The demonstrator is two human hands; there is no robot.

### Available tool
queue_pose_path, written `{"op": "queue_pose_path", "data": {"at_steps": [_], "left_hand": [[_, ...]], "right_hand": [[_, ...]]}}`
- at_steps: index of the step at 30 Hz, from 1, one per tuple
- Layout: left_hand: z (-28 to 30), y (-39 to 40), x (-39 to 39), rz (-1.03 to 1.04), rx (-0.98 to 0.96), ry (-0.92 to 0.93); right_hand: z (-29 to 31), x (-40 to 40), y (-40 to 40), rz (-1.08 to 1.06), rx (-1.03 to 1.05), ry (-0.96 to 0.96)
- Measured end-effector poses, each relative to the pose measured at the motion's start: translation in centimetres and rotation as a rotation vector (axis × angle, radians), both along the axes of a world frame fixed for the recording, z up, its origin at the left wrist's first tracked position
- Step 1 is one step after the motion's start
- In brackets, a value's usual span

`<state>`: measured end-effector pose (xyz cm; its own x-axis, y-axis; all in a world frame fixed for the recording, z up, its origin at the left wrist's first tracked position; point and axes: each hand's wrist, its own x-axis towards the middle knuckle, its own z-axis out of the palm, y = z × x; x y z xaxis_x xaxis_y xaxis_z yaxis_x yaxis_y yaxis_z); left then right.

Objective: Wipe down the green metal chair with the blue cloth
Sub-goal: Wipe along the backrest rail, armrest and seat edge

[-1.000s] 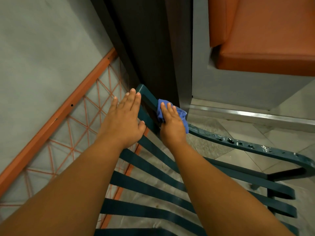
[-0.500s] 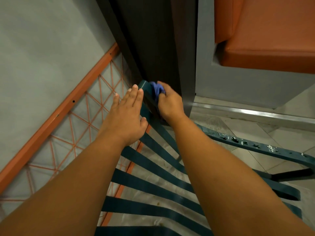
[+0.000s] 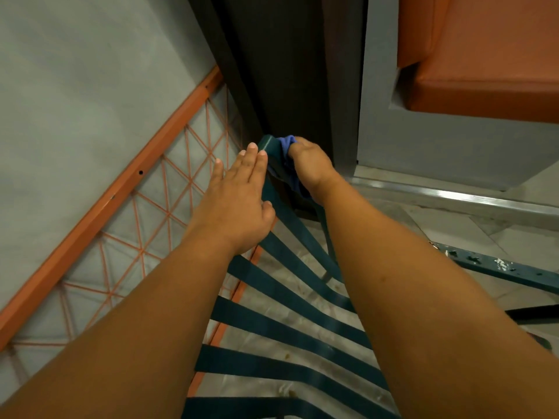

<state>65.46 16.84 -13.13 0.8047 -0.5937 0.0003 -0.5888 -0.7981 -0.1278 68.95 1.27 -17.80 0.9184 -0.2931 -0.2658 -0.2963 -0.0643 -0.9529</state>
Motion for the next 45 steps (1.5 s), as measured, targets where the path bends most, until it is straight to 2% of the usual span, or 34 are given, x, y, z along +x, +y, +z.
{"op": "queue_pose_path", "data": {"at_steps": [3, 5, 7, 11, 13, 15, 17, 19, 25, 27, 30, 35, 38, 45], "left_hand": [[0.1, -0.1, 0.1, -0.002, -0.005, 0.012], [0.1, -0.1, 0.1, -0.002, -0.009, 0.013], [0.0, -0.1, 0.1, -0.001, -0.004, 0.005], [-0.1, 0.0, 0.2, -0.007, 0.005, -0.009], [-0.1, 0.0, 0.2, -0.005, -0.007, -0.005], [-0.1, 0.0, 0.2, -0.003, -0.002, -0.002], [-0.1, 0.0, 0.2, -0.002, 0.014, -0.001], [-0.1, 0.0, 0.3, 0.005, 0.018, 0.004], [-0.4, 0.1, 0.4, 0.001, 0.019, -0.007], [-0.3, 0.0, 0.4, 0.004, 0.024, -0.011], [-0.2, -0.1, 0.2, 0.008, 0.032, -0.007], [-0.1, 0.0, 0.2, 0.010, 0.011, -0.003], [0.0, -0.1, 0.1, 0.009, 0.016, -0.005], [0.0, -0.1, 0.1, 0.011, 0.005, 0.003]], "right_hand": [[-0.8, -0.2, -0.6, 0.026, -0.181, 0.101], [-0.8, -0.4, -0.6, -0.004, -0.205, 0.080], [-0.7, -1.0, 0.2, -0.055, -0.192, -0.029], [-1.8, -3.2, 3.0, -0.151, -0.206, -0.364], [-3.3, -4.2, 3.8, -0.174, -0.323, -0.498], [-5.2, -4.8, 3.5, -0.170, -0.498, -0.535], [-5.6, -5.2, 2.7, -0.175, -0.558, -0.462], [-4.4, -5.1, 2.2, -0.166, -0.463, -0.349], [-2.3, -4.4, 3.2, -0.173, -0.349, -0.481], [-2.5, -4.7, 2.9, -0.173, -0.374, -0.440], [-1.6, -3.9, 2.1, -0.156, -0.445, -0.275], [-2.0, -3.9, 2.4, -0.139, -0.330, -0.222], [-3.5, -4.4, 1.9, -0.123, -0.480, -0.201], [-3.5, -3.7, 1.2, -0.050, -0.547, -0.037]]}}
